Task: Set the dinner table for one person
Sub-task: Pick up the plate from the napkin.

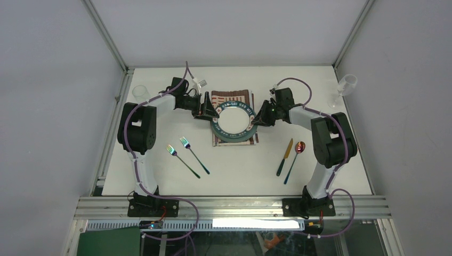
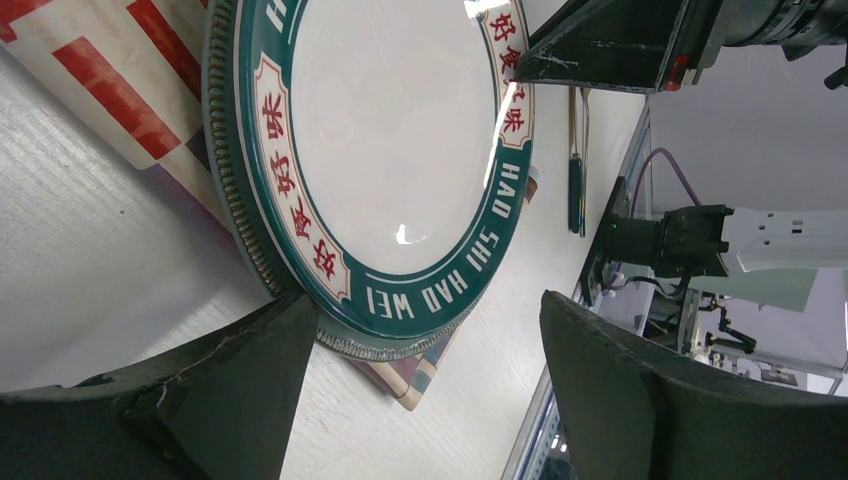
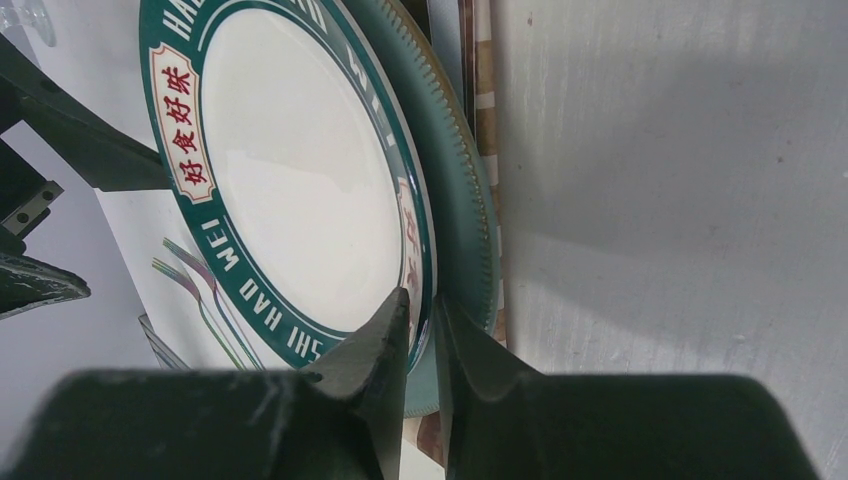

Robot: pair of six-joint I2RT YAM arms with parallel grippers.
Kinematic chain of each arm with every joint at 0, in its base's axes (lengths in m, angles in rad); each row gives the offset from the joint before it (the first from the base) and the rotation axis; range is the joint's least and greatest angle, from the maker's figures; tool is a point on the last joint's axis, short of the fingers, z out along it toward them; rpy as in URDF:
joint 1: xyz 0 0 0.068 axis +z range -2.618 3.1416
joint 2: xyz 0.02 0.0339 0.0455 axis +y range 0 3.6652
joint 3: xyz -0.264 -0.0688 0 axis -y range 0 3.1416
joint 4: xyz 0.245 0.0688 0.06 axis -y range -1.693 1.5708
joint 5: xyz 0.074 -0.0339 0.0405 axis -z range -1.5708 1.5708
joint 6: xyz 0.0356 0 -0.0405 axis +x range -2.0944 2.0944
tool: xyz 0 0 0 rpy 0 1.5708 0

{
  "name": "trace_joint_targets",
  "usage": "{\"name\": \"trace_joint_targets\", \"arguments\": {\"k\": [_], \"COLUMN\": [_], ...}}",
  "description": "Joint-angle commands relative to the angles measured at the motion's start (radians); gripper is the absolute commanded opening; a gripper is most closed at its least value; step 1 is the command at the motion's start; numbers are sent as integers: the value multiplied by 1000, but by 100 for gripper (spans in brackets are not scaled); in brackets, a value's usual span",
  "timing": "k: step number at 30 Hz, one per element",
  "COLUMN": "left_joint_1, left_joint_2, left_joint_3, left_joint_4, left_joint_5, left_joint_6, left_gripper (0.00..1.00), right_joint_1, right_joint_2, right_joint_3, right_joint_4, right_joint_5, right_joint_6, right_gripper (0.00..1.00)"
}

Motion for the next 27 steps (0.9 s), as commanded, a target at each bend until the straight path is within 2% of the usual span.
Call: {"name": "trace_joint_targets", "arguments": {"k": [1, 12, 17, 19, 20, 24, 27], "left_joint_1": [-28, -29, -30, -30, -30, -29, -30], "left_joint_2": [-44, 61, 97, 103, 104, 106, 109], "left_joint_3": [21, 17, 17, 18, 17, 16, 18], "left_joint_4": [27, 27, 27, 27, 27, 26, 26], "left_joint_5": [88, 76, 58, 42, 36, 15, 2], "left_joint_6": [-18, -16, -19, -16, -18, -20, -17], "left_gripper": [85, 83, 72, 57, 54, 53, 58], "right_joint_1": [7, 17, 18, 19, 20, 21, 23], "right_joint_2": [-12, -1, -2, -1, -2, -2, 1], "right_joint_3": [-6, -3, -1, -1, 0, -1, -1], "right_joint_4": [29, 45, 44, 45, 45, 49, 51], "right_joint_5": [-36, -59, -57, -58, -59, -62, -65], "right_joint_6": [-6, -2, -2, -2, -2, -1, -1], "right_gripper": [18, 17, 17, 17, 17, 17, 16]}}
